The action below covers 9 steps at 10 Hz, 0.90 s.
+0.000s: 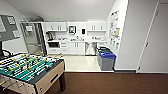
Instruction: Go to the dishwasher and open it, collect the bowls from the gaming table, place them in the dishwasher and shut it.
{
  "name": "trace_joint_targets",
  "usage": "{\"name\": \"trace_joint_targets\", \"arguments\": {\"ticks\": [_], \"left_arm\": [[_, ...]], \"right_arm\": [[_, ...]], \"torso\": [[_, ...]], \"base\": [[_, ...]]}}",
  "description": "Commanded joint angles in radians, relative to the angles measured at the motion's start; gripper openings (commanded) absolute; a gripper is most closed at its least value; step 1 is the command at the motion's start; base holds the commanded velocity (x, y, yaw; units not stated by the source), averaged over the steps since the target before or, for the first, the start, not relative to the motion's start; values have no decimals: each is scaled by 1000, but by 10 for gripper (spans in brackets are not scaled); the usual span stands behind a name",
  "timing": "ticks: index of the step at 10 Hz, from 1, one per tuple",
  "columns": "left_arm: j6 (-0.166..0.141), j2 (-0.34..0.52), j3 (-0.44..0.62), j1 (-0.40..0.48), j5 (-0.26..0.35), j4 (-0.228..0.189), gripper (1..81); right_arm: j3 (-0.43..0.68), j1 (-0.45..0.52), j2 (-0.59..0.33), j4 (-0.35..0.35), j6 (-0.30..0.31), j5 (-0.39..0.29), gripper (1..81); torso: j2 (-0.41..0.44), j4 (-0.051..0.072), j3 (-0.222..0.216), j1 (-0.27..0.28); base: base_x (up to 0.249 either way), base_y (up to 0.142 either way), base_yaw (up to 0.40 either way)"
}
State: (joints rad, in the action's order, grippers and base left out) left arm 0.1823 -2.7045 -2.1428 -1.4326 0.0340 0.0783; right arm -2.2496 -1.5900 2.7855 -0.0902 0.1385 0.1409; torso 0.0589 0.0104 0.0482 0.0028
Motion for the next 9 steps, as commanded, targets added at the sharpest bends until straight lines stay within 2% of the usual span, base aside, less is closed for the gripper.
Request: {"name": "trace_joint_targets", "arguments": {"ticks": [1, 9], "left_arm": [[5, 15, 21, 59, 58, 3, 811], [2, 18, 23, 57, 58, 6, 811]], "right_arm": [[12, 44, -9, -20, -5, -43, 811], [9, 52, -8, -19, -5, -43, 811]], "torso": [[0, 0, 0, 0], [0, 0, 0, -1]], "base": [[66, 0, 0], [91, 0, 0]]}}
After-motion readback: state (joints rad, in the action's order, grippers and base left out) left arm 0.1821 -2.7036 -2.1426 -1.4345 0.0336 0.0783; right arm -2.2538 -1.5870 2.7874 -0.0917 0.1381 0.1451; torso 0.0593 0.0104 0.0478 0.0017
